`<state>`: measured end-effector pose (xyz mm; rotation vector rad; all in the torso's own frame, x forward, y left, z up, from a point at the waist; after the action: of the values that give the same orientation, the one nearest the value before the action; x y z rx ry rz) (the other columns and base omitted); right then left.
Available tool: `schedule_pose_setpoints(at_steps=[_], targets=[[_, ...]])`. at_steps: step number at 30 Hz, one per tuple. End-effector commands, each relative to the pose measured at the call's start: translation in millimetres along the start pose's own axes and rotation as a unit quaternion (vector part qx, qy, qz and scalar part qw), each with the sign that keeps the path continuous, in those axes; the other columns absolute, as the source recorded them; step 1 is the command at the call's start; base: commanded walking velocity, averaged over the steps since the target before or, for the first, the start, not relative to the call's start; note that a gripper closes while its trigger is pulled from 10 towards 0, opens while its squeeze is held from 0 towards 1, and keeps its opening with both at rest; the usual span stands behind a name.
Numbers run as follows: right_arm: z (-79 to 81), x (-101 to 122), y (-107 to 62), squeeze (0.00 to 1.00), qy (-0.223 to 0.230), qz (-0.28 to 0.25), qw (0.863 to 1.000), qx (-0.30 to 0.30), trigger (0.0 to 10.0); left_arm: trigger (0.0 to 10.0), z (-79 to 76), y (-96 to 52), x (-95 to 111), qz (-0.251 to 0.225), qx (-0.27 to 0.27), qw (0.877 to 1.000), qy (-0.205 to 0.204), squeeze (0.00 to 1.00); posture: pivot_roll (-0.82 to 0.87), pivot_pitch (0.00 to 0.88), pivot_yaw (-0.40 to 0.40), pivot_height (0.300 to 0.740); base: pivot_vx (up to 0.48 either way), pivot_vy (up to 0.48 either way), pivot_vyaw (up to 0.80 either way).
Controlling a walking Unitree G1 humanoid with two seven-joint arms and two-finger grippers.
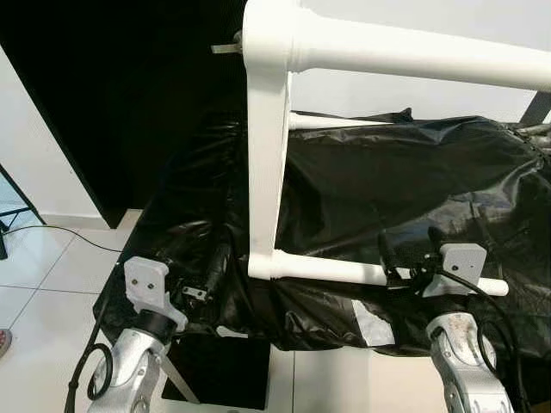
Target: Building children table
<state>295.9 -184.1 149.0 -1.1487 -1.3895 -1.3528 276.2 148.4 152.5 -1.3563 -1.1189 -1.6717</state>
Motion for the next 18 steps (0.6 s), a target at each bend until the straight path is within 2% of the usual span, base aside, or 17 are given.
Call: schedule_pose_setpoints(at_steps=[1, 10, 18], targets=[[0.1, 0.8, 1.8, 0.0, 0.001, -0.004, 1.0, 0.003, 10.0, 10.0, 13.3, -0.7, 3.9, -0.005, 0.056, 0.998, 0.002, 0.0, 0.09, 0.0, 0.0, 0.74, 0.0, 0.0, 0.0], [-0.2, 4.3, 6.6, 0.0, -0.002, -0.009, 1.0, 0.008, 10.0, 10.0, 13.0, -0.5, 10.4, -0.016, 0.055, 0.998, 0.016, 0.0, 0.09, 0.0, 0.001, 0.74, 0.0, 0.0, 0.0], [0.4, 3.9, 7.1, 0.0, -0.004, -0.008, 1.0, 0.01, 10.0, 10.0, 11.3, -0.5, 12.2, -0.024, 0.056, 0.998, 0.006, 0.0, 0.09, 0.0, -0.001, 0.74, 0.0, 0.0, 0.0]])
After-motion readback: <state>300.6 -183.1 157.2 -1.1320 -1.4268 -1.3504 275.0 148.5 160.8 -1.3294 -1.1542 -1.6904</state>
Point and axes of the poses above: a point about 5 cm out from each wrist's last joint towards the gripper, its own y axis pointing out of the wrist towards the gripper, its own x axis along the axis of the wrist's last joint, z = x × y, the point moved 6 cm from there along y, pointing out of the wrist towards the gripper, and after that the axes turned 4 degrees about y, right-handed, at the moved point
